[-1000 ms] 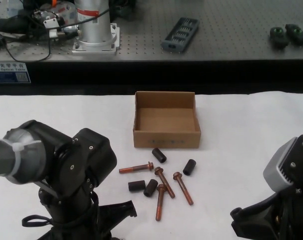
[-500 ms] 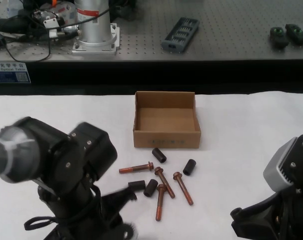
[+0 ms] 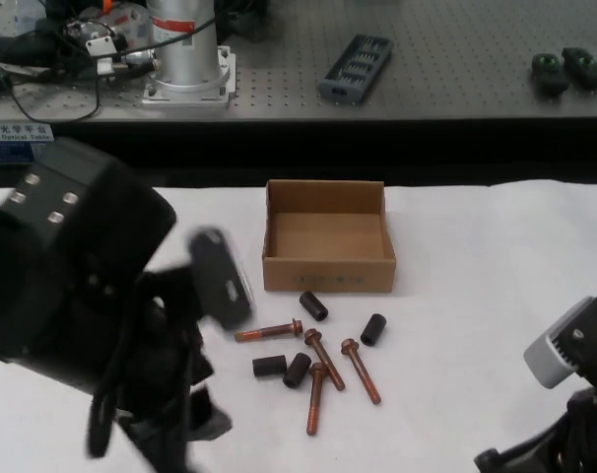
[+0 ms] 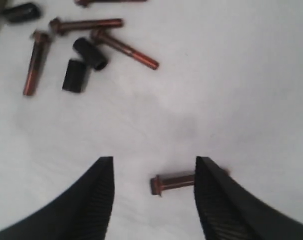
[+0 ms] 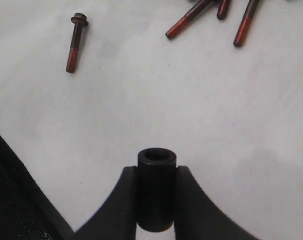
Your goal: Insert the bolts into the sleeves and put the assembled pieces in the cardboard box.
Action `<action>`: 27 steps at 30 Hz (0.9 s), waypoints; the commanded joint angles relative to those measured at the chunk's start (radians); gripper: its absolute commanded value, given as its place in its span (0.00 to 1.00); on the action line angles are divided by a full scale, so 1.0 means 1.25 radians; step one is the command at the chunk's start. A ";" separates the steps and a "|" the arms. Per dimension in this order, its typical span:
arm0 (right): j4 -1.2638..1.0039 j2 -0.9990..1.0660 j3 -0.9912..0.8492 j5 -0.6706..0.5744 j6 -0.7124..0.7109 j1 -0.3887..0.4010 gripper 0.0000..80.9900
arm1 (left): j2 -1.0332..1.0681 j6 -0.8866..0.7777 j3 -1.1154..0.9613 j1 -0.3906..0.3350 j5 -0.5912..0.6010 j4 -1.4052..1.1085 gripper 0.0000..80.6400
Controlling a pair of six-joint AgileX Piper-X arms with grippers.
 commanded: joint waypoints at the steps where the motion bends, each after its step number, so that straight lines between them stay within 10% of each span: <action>1: 0.017 -0.006 -0.001 -0.011 0.012 0.001 0.02 | -0.016 -0.560 0.001 -0.001 0.002 0.027 0.45; 4: 0.017 -0.006 -0.001 -0.011 0.012 0.001 0.02 | -0.016 -0.974 0.001 -0.001 0.002 0.070 0.42; 7: 0.017 -0.006 -0.001 -0.011 0.012 0.001 0.02 | -0.016 -1.115 0.001 -0.010 0.013 0.117 0.38; 27: 0.017 -0.006 -0.001 -0.049 0.012 0.001 0.02 | 0.146 -1.202 0.001 -0.110 -0.077 0.152 0.30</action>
